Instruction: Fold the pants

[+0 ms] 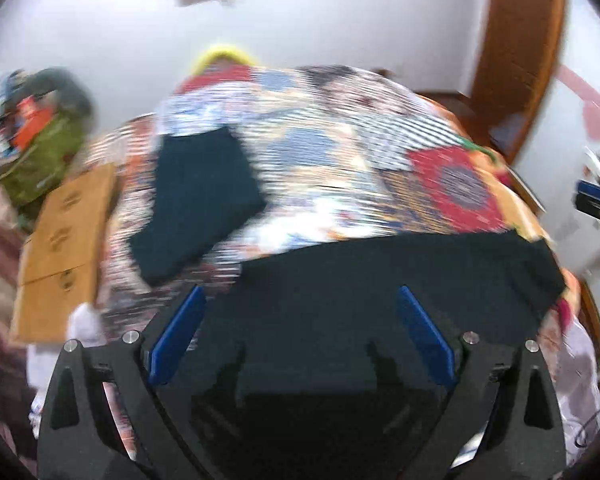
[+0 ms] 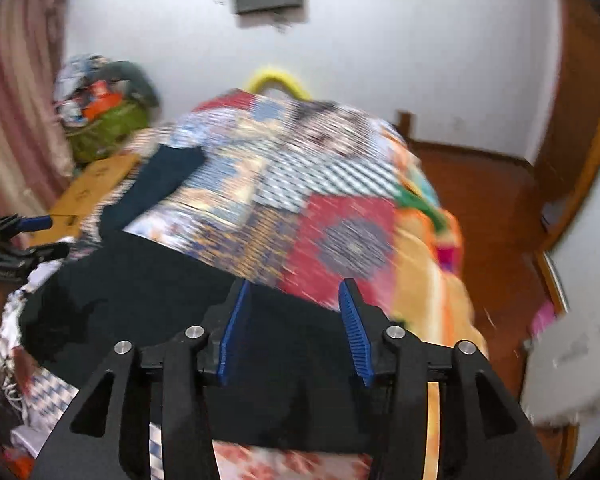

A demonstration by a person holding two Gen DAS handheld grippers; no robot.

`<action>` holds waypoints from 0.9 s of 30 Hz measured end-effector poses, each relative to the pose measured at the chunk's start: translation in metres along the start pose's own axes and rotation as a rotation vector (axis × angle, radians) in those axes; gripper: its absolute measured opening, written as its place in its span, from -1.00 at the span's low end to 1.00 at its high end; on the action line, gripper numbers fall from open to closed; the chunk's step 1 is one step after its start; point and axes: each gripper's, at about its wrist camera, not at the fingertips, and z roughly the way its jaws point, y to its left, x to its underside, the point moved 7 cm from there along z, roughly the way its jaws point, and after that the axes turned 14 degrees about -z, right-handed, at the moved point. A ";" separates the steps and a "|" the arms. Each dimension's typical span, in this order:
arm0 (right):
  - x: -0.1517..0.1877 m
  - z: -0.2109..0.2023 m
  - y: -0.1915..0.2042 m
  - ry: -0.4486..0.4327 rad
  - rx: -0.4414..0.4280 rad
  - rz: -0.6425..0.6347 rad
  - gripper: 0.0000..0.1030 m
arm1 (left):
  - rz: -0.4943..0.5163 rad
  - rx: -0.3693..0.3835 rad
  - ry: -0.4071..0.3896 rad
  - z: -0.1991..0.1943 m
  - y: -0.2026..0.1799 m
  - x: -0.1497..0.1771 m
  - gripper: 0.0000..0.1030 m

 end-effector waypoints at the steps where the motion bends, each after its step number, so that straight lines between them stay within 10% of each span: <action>1: -0.013 0.004 0.017 -0.019 -0.027 -0.029 -0.10 | -0.025 -0.029 -0.007 -0.002 0.023 -0.003 0.89; 11: -0.069 0.092 0.146 0.034 -0.242 -0.235 -0.06 | -0.266 -0.249 0.129 0.029 0.214 0.038 0.88; 27: -0.076 0.224 0.254 0.287 -0.434 -0.386 -0.08 | -0.453 0.016 0.367 0.094 0.221 0.110 0.74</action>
